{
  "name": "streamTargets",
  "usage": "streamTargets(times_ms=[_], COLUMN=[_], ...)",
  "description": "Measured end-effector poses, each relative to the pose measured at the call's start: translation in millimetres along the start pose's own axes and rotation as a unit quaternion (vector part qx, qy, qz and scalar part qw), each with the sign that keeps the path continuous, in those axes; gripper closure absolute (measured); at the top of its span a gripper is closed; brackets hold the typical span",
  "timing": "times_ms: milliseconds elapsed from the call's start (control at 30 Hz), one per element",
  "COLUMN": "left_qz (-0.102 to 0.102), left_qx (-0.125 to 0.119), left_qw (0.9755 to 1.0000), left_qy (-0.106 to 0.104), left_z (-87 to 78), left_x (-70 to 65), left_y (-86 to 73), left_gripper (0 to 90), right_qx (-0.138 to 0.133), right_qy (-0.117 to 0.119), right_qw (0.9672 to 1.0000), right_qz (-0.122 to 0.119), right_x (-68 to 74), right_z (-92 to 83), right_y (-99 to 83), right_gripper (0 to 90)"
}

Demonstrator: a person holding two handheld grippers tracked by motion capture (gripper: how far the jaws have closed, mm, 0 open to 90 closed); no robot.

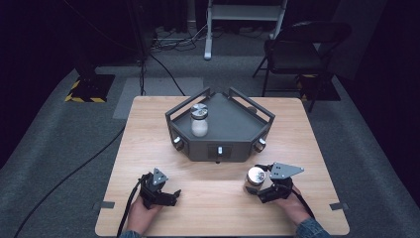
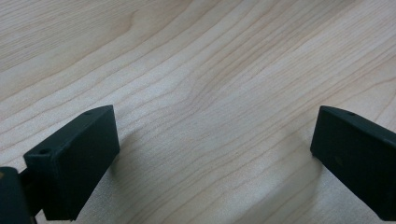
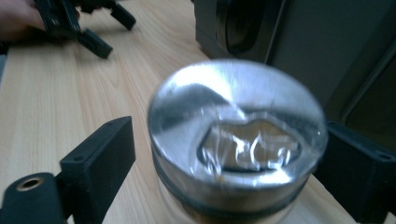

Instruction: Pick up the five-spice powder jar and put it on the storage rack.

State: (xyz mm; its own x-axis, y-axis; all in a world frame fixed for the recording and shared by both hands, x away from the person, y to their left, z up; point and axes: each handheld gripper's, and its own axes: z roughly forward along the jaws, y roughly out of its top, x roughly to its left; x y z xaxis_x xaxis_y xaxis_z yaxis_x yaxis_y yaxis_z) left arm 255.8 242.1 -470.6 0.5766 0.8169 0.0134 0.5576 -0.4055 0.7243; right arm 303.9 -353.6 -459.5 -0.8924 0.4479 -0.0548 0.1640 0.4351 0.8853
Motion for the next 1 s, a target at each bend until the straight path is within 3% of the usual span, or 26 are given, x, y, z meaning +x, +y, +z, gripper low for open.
streamTargets(times_ms=[200,333,700,1000], left_qz=[0.0,-0.001,-0.002,-0.002], left_qx=[0.0,0.0,0.0,0.0], left_qw=[1.0,1.0,1.0,1.0], left_qy=[0.0,0.001,0.001,0.001], left_z=[0.0,-0.1,-0.1,-0.1], left_x=[0.0,-0.6,-0.8,-0.8], left_y=[0.0,-0.1,-0.1,-0.2], left_gripper=[0.9,1.0,0.9,0.9], right_qx=[0.019,0.039,0.043,0.035], right_qy=[0.001,0.0,-0.004,-0.011], right_qw=[0.9998,0.9993,0.999,0.9993], right_qz=[0.001,-0.002,-0.014,0.006], right_x=[-1.7,-2.2,0.9,0.8], right_z=[5.2,9.3,9.3,1.0], right_y=[-6.1,-7.6,-3.2,17.0], right_gripper=[17.7,29.5,30.1,30.2])
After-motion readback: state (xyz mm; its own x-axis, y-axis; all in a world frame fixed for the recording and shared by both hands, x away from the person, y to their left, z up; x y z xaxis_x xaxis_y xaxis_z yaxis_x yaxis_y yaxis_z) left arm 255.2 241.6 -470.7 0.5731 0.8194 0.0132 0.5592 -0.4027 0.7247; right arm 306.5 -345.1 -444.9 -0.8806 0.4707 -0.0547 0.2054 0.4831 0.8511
